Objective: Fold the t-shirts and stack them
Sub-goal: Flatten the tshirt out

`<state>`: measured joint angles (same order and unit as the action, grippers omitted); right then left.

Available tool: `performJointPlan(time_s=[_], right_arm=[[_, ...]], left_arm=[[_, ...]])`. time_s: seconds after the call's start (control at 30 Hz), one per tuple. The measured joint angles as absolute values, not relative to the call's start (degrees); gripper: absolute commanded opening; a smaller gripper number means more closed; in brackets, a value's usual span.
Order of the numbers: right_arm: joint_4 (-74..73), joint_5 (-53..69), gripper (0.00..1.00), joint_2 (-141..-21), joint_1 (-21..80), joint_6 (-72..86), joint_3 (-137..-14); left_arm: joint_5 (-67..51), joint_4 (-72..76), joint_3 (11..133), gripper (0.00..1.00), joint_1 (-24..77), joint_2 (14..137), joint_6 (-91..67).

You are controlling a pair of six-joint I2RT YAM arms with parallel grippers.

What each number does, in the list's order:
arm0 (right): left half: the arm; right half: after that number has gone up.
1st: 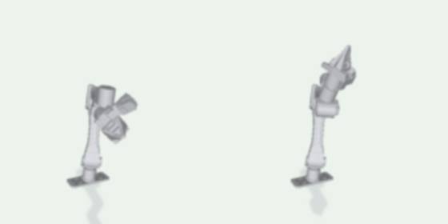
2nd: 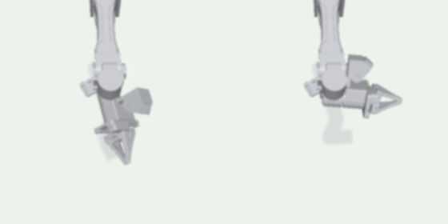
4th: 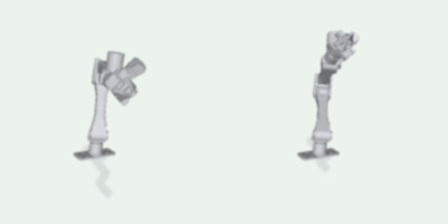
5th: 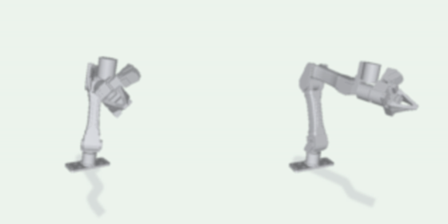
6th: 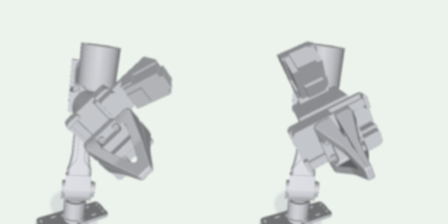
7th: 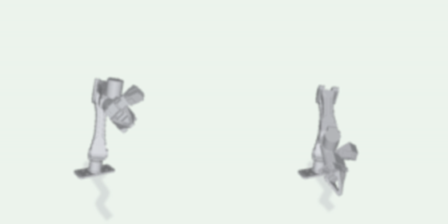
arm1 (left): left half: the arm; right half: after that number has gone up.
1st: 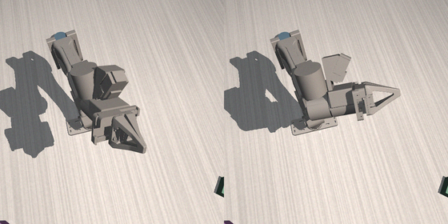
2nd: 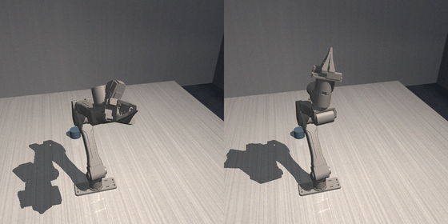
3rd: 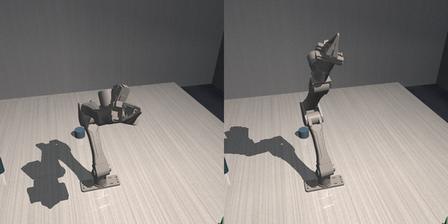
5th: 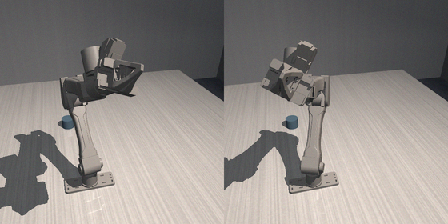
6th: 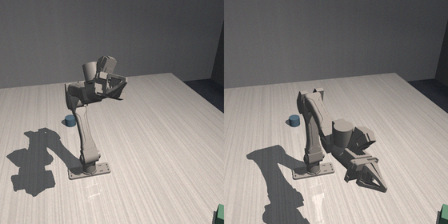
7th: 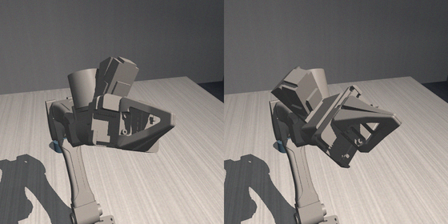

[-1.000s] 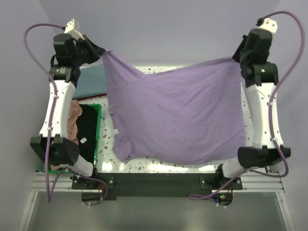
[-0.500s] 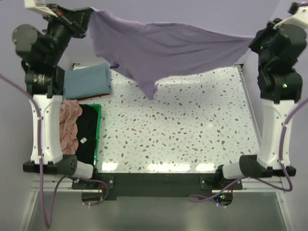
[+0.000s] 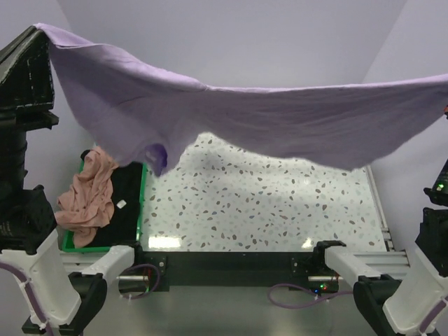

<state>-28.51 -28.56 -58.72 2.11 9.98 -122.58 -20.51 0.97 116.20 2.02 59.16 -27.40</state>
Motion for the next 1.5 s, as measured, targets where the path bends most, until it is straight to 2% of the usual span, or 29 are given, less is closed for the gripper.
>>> performJointPlan(time_s=[0.2,0.43,0.57,0.7,1.17,1.5], right_arm=[[-27.4,-29.4,0.0,-58.5,2.1,9.3,-117.6],[-28.4,-29.1,0.0,-63.1,2.1,10.5,-106.1],[-30.6,-28.4,0.0,-66.1,2.1,11.8,-101.7],[-32.9,-27.7,0.0,-65.6,2.1,12.1,-101.1],[-32.5,-27.6,0.0,-59.2,2.1,11.4,-110.8],[-29.7,-30.4,0.0,-55.8,2.1,6.4,-118.4]], left_arm=[[-23.4,3.3,115.8,0.0,2.0,61.2,-29.4],[-30.5,5.7,104.9,0.0,2.0,71.5,-34.4],[-31.3,0.0,97.8,0.0,2.0,77.3,-34.2],[-31.2,-5.7,95.8,0.0,2.0,77.3,-32.5],[-33.5,-7.3,110.3,0.0,2.0,69.8,-30.1],[-33.8,-7.9,125.3,0.0,2.0,67.9,-27.2]])
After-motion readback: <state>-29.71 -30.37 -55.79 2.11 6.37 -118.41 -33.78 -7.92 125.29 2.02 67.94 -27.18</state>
